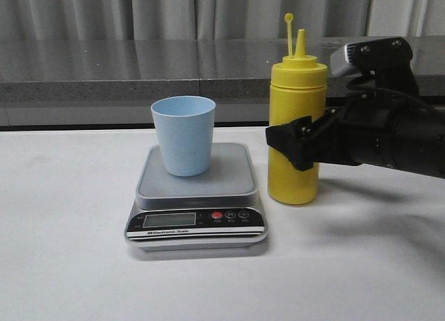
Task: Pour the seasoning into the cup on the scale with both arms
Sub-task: 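Lower the yellow bottle back onto the table beside the scale, then open the right gripper and withdraw it from the bottle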
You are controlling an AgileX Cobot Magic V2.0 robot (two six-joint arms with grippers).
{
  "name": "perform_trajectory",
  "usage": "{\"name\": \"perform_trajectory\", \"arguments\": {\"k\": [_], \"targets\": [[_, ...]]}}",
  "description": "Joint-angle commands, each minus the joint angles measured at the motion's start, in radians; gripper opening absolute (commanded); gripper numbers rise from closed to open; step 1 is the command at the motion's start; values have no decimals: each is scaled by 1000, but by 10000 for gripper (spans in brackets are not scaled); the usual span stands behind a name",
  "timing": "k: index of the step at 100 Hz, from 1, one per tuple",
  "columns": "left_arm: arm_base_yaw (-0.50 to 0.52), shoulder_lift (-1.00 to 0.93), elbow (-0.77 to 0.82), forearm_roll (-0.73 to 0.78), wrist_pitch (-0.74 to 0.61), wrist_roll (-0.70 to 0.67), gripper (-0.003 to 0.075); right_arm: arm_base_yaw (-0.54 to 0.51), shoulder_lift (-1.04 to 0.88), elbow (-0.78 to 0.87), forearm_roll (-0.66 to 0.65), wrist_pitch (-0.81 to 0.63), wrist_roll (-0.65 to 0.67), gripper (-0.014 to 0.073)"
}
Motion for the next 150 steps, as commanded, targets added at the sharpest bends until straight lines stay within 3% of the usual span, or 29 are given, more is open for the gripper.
{"name": "perform_trajectory", "arguments": {"k": [1,28,57,90,120,150], "targets": [[2,7,-29,-3,-83,1,-20,-4,-64,-10,9,-64,-9,654],[2,7,-29,-3,-83,1,-20,-4,-99,16,13,-47,-9,654],[2,7,-29,-3,-83,1,-20,-4,-167,150,57,-95,-9,654],[2,7,-29,-3,-83,1,-20,-4,-402,332,195,-62,-9,654],[2,7,-29,-3,-83,1,-20,-4,-784,359,325,278,-9,654],[2,7,-29,-3,-83,1,-20,-4,-1195,357,325,733,-9,654]]}}
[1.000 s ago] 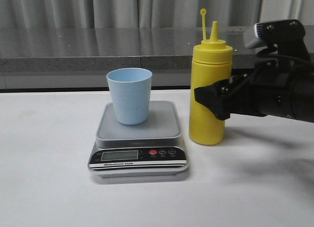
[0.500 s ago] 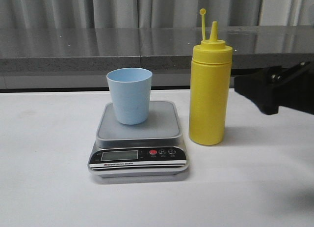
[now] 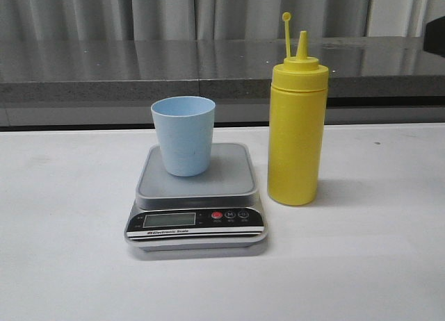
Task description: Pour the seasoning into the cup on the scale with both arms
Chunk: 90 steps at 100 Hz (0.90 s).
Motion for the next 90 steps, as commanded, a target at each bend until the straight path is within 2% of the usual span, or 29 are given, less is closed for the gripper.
{"name": "perform_trajectory", "arguments": {"k": [1,18,30,49,78,90], "targets": [[2,7,-29,-3,-83,1,-20,-4,-124,-24,5,72,-7,654],[2,7,-29,-3,-83,1,-20,-4,-352,-26,0,297,-7,639],[2,7,-29,-3,-83,1,-20,-4,-489,-26,0,435,-7,572],[2,7,-29,-3,-83,1,-20,-4,-633,-26,0,569,-7,364],[2,7,-29,-3,-83,1,-20,-4,-668,-25,0,580,-7,-71],[2,7,-29,-3,-83,1,-20,-4,-668,-25,0,579,-7,-67]]}}
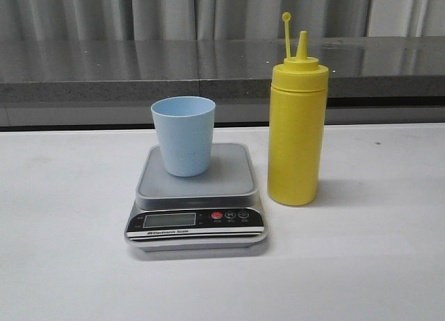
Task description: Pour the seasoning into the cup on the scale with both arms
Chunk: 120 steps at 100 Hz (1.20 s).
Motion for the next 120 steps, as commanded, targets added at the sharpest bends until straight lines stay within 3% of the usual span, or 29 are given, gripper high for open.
{"name": "perform_trajectory", "arguments": {"k": [1,73,85,120], "targets": [[2,7,-29,-3,-83,1,-20,-4,7,-25,0,-75,-7,-67],[2,7,-29,-3,-83,1,-20,-4,7,-24,0,-70,-7,-67],[2,7,-29,-3,-83,1,-20,-10,0,-24,-79,-66,-7,-67],[2,7,-29,-3,-83,1,-20,-229,-109,22,-82,-53,-7,-67]]}}
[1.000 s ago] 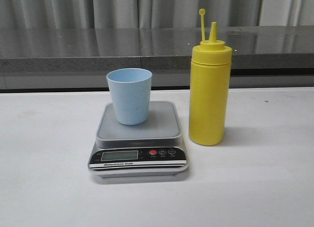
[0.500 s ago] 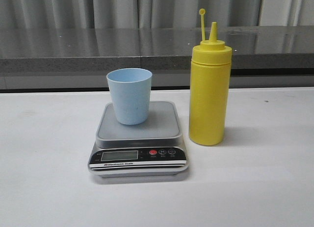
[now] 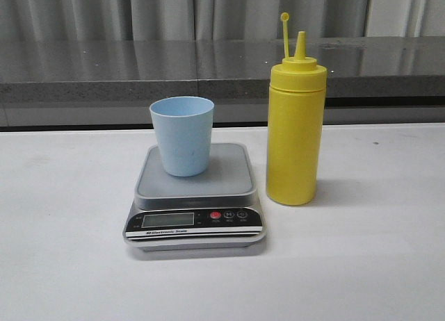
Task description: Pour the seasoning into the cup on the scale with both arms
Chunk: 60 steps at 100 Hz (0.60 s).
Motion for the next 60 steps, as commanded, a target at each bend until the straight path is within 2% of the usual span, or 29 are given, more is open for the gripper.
{"name": "perform_trajectory", "arguments": {"k": [1,22,60], "targets": [[2,7,-29,-3,-83,1,-20,-50,-30,0,-14,-74,-7,-67],[2,7,-29,-3,-83,1,-20,-110,-95,90,25,-90,-7,-67],[2,7,-29,-3,-83,1,-20,-112,-98,191,31,-157,-7,-67]]}}
